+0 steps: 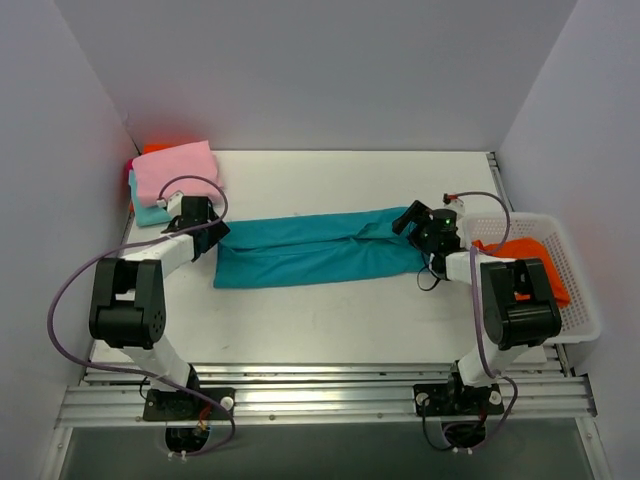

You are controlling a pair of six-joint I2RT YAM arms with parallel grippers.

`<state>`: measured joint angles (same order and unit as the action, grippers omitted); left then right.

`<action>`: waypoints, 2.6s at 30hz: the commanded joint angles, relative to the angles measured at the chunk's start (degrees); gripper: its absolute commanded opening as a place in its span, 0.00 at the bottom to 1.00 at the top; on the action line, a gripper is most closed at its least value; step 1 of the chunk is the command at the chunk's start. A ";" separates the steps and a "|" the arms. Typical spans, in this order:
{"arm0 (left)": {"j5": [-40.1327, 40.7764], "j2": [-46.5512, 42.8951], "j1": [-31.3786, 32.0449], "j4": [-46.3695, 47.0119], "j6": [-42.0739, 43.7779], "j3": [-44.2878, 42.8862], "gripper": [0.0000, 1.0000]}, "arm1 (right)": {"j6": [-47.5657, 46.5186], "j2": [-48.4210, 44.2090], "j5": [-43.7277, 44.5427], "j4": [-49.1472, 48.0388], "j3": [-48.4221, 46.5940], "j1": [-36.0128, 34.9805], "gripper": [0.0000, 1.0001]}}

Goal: Fold and stack the t-shirts
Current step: Fold the other side of the tshirt into a rectangle

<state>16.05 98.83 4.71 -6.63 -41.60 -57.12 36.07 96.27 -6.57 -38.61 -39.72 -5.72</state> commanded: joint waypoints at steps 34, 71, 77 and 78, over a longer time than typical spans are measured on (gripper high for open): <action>-4.19 -4.88 -3.48 17.88 1.79 5.62 0.82 | -0.83 10.34 15.61 14.61 -23.64 -19.95 1.00; -8.93 -3.90 -7.00 21.84 0.38 7.82 0.81 | -2.41 11.66 20.28 19.45 -22.50 -21.18 0.11; -9.11 -3.46 -7.08 21.93 0.38 7.64 0.81 | -2.59 9.30 20.98 20.59 -21.71 -21.70 0.00; -9.11 -3.38 -7.08 21.93 0.38 7.55 0.81 | -2.59 8.59 21.59 21.03 -21.36 -21.88 0.00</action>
<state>7.57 94.78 -1.91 12.32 -41.28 -49.30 33.61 107.81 12.78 -18.87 -60.05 -26.52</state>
